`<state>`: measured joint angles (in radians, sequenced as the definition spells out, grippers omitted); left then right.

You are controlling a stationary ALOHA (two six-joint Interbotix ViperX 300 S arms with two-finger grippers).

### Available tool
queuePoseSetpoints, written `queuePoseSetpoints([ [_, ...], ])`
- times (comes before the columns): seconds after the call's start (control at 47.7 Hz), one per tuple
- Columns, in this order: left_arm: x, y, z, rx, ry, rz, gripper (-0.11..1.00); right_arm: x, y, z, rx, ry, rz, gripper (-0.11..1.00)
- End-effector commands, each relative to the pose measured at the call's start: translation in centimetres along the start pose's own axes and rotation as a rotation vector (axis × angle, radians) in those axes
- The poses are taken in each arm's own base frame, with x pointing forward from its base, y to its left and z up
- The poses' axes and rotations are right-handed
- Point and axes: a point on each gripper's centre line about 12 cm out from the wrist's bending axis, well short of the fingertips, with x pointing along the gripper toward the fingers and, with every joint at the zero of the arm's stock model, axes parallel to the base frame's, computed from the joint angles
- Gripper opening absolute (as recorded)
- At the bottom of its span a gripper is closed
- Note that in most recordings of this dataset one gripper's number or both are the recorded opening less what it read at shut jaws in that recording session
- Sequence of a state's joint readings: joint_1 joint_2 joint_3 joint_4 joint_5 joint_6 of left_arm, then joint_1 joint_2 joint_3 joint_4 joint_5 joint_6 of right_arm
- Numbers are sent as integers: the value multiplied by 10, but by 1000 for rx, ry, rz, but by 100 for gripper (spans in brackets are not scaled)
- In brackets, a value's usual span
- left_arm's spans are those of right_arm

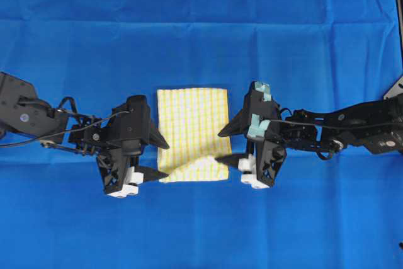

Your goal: Fold the yellow towel.

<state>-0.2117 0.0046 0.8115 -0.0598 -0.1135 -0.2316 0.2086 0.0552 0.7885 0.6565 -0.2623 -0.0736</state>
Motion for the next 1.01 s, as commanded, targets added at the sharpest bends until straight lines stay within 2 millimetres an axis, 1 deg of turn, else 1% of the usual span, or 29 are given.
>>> queuePoseSetpoints([
  [0.0, -17, -3, 17, -1, -43, -10, 68, -14, 16, 24, -24, -78, 55, 77],
  [0.084, -28, -3, 22, 3, -38, -8, 59, -27, 22, 35, -48, -108, 83, 76],
  [0.147, -36, -3, 25, 5, -35, -6, 55, -39, 26, 42, -67, -128, 103, 74],
  [0.272, -52, -1, 30, 20, -46, -1, 55, -67, 28, 57, -117, -182, 135, 73],
  [0.377, -70, 1, 31, 54, -80, -3, 55, -91, 25, 62, -165, -224, 151, 73],
  [0.503, -94, 1, 31, 93, -137, -14, 55, -123, 14, 59, -202, -278, 158, 73],
  [0.545, -106, 1, 32, 104, -171, -19, 55, -132, 9, 59, -205, -299, 158, 73],
  [0.713, -141, 5, 25, 129, -266, -28, 55, -172, -5, 53, -218, -360, 181, 73],
  [0.838, -163, 9, 18, 139, -327, -25, 55, -194, -14, 46, -246, -388, 193, 73],
  [0.901, -172, 13, 13, 145, -357, -18, 55, -201, -19, 43, -256, -394, 192, 73],
  [0.985, -180, 19, 5, 148, -378, -5, 56, -208, -28, 36, -264, -398, 180, 73],
])
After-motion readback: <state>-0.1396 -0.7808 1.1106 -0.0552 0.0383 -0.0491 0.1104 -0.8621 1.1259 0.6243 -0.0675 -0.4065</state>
